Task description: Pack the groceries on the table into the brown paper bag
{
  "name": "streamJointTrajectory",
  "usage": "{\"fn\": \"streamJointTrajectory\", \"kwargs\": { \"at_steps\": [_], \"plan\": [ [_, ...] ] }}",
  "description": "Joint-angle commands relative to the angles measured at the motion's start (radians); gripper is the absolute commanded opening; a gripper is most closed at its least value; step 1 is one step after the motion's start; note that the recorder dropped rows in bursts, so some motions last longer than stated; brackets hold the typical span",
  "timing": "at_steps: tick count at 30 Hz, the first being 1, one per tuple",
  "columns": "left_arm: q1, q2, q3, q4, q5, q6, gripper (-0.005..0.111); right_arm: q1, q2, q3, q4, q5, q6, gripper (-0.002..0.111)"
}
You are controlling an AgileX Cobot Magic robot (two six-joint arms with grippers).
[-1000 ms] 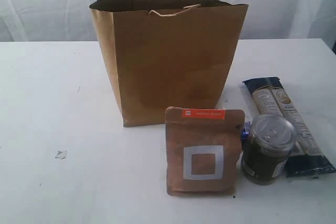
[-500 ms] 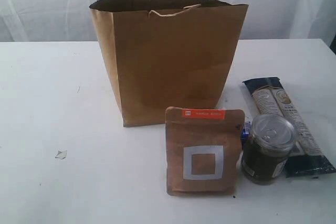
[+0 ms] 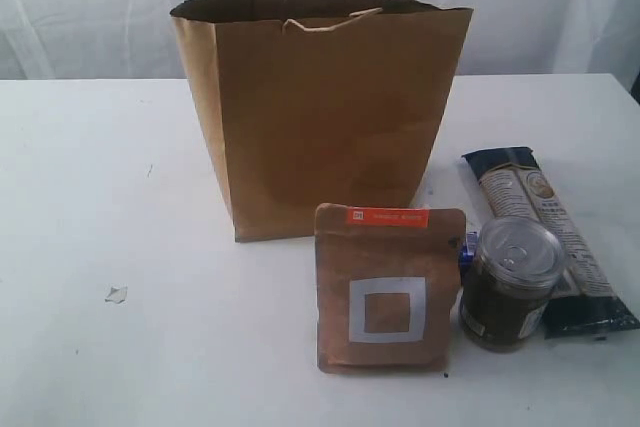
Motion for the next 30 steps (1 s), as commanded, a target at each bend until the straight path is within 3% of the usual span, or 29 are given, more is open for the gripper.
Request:
{"fn": "streamJointTrajectory", "kwargs": {
  "at_steps": [1, 7, 15, 21, 26, 30],
  "plan": [
    [0.004, -0.005, 0.004, -0.012, 0.0, 0.0, 0.035, -0.004, -0.006, 0.003, 0.083, -0.205, 0.126, 0.0],
    [0.004, -0.005, 0.004, -0.012, 0.0, 0.0, 0.035, -0.004, -0.006, 0.003, 0.101, -0.382, 0.145, 0.0],
    [0.004, -0.005, 0.004, -0.012, 0.0, 0.0, 0.035, -0.004, -0.006, -0.009, 0.101, -0.443, 0.172, 0.0],
    [0.004, -0.005, 0.004, -0.012, 0.0, 0.0, 0.035, -0.004, -0.006, -0.212, 0.04, -0.136, 0.108, 0.0],
    [0.004, -0.005, 0.004, -0.012, 0.0, 0.0, 0.035, -0.004, 0.122, -0.448, 0.023, 0.222, -0.151, 0.0],
    [0.004, -0.005, 0.004, -0.012, 0.0, 0.0, 0.035, -0.004, 0.275, -0.611, 0.027, 0.407, -0.27, 0.011]
  ]
}}
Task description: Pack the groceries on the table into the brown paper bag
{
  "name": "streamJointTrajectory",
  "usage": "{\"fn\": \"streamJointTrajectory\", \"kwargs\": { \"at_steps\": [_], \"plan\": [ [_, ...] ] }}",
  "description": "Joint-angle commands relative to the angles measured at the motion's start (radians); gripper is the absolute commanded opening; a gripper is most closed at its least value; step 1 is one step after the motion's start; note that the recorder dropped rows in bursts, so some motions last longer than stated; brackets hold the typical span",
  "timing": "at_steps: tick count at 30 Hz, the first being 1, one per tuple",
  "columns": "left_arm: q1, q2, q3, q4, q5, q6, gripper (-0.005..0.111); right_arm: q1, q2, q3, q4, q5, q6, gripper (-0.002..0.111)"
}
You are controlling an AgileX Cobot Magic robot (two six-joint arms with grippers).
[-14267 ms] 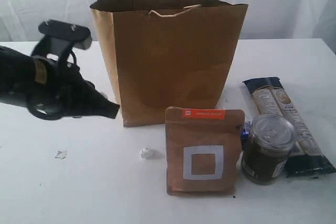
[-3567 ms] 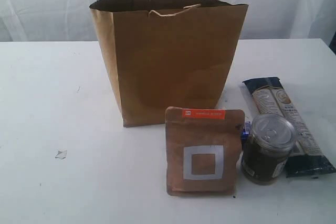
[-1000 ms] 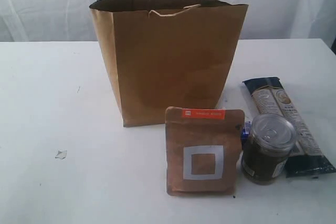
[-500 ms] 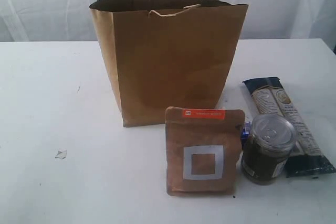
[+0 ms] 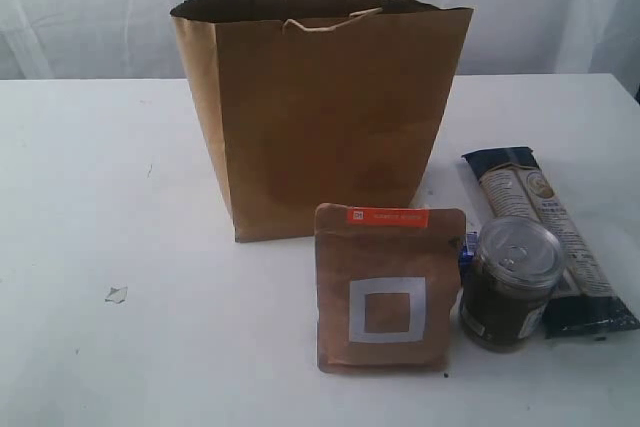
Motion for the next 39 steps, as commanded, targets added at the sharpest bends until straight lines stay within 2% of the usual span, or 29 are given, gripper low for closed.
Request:
{"fn": "streamJointTrajectory", "kwargs": {
  "at_steps": [1, 3, 6, 9, 12, 17, 20, 23, 39],
  "plan": [
    [0.004, -0.005, 0.004, -0.012, 0.0, 0.0, 0.035, -0.004, 0.165, -0.168, -0.009, 0.214, -0.15, 0.019],
    [0.004, -0.005, 0.004, -0.012, 0.0, 0.0, 0.035, -0.004, 0.222, -0.21, -0.009, 0.246, -0.15, 0.034],
    [0.004, -0.005, 0.004, -0.012, 0.0, 0.0, 0.035, -0.004, 0.363, -0.228, -0.009, 0.308, -0.15, 0.066],
    [0.004, -0.005, 0.004, -0.012, 0.0, 0.0, 0.035, -0.004, 0.516, -0.228, -0.009, 0.333, -0.181, 0.071],
    [0.004, -0.005, 0.004, -0.012, 0.0, 0.0, 0.035, -0.004, 0.693, -0.232, -0.007, 0.266, -0.252, 0.073],
    [0.004, -0.005, 0.004, -0.012, 0.0, 0.0, 0.035, -0.004, 0.808, -0.232, -0.007, 0.249, -0.22, 0.074],
    [0.004, -0.005, 0.004, -0.012, 0.0, 0.0, 0.035, -0.004, 0.818, -0.232, -0.007, 0.246, -0.19, 0.089],
    [0.004, -0.005, 0.004, -0.012, 0.0, 0.0, 0.035, -0.004, 0.867, -0.232, 0.016, 0.279, -0.19, 0.095],
    [0.004, -0.005, 0.004, -0.012, 0.0, 0.0, 0.035, -0.004, 1.02, -0.232, 0.026, 0.223, -0.199, 0.096]
  ]
}}
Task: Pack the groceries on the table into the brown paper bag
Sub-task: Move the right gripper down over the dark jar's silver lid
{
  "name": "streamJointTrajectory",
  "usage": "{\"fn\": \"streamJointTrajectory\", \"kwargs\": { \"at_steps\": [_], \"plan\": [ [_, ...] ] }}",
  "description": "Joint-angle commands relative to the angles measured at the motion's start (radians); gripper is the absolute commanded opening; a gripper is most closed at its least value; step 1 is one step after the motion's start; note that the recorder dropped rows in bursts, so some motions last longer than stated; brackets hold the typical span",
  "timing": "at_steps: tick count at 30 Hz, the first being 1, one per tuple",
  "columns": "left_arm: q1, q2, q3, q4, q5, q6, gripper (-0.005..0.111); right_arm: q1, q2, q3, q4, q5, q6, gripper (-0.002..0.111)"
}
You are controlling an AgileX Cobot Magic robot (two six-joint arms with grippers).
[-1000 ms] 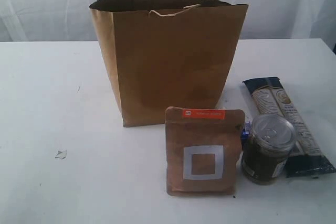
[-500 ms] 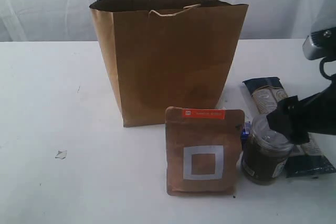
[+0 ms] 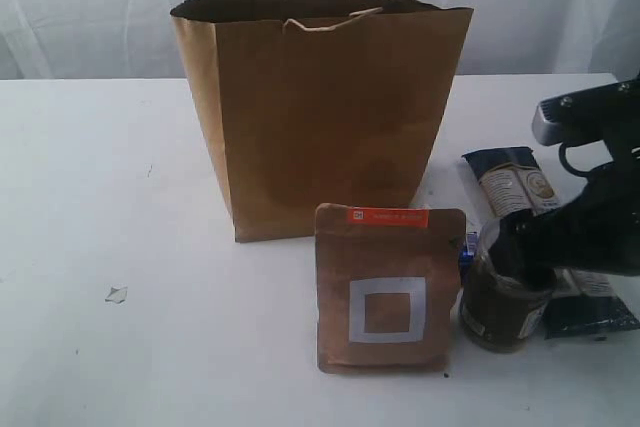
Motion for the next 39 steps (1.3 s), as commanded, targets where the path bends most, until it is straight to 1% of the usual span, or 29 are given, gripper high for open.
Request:
{"fn": "streamJointTrajectory", "kwargs": {
  "at_steps": [1, 5, 27, 33, 39],
  "plan": [
    [0.004, -0.005, 0.002, -0.012, 0.0, 0.0, 0.035, -0.004, 0.028, -0.005, 0.025, -0.027, -0.003, 0.096],
    [0.004, -0.005, 0.002, -0.012, 0.0, 0.0, 0.035, -0.004, 0.065, -0.005, 0.058, -0.041, -0.041, 0.096],
    [0.004, -0.005, 0.002, -0.012, 0.0, -0.002, 0.035, -0.001, 0.231, 0.004, 0.058, -0.144, -0.063, 0.096],
    [0.004, -0.005, 0.002, -0.012, 0.0, -0.002, 0.035, 0.026, 0.208, 0.09, 0.083, -0.291, -0.055, 0.096],
    [0.004, -0.005, 0.002, -0.012, 0.0, -0.002, 0.035, 0.029, 0.183, 0.175, 0.09, -0.431, -0.036, 0.096]
  ]
}}
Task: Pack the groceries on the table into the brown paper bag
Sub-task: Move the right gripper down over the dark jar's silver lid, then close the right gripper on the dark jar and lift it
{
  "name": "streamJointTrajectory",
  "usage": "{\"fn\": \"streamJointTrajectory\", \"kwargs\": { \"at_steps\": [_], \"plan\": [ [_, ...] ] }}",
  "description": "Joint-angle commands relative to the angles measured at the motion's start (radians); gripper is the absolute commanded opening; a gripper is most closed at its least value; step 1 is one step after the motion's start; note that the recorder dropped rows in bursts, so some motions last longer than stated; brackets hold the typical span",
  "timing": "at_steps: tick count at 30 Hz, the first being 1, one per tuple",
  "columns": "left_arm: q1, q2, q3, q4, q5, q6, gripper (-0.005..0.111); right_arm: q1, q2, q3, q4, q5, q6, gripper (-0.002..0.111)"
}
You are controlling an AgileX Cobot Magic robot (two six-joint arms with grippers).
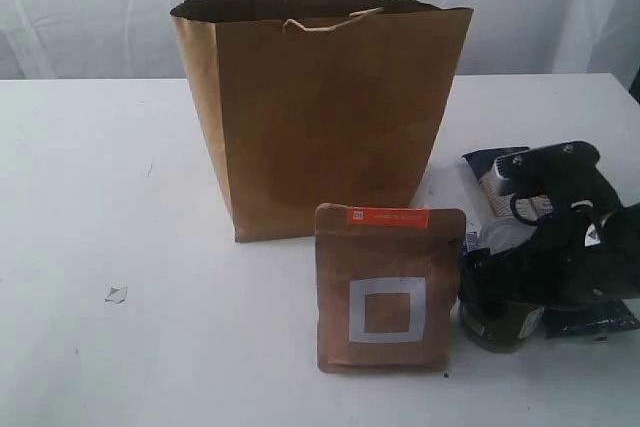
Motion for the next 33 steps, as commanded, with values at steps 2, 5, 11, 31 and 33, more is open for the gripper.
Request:
{"fn": "streamJointTrajectory", "kwargs": {
  "at_steps": [2, 5, 11, 31, 33],
  "plan": [
    [0.004, -0.005, 0.002, -0.012, 0.0, -0.002, 0.035, 0.002, -0.017, 0.067, 0.004, -0.15, 0.016, 0.096],
    [0.004, -0.005, 0.002, -0.012, 0.0, -0.002, 0.035, 0.002, -0.015, 0.101, 0.004, -0.217, 0.023, 0.096],
    [0.004, -0.005, 0.002, -0.012, 0.0, -0.002, 0.035, 0.002, -0.015, 0.186, 0.004, -0.405, 0.047, 0.096],
    [0.004, -0.005, 0.002, -0.012, 0.0, -0.002, 0.035, 0.061, 0.073, 0.25, 0.002, -0.571, 0.09, 0.094],
    [0.004, -0.005, 0.002, -0.012, 0.0, -0.002, 0.035, 0.061, 0.091, 0.25, 0.002, -0.571, 0.09, 0.092]
  ]
}}
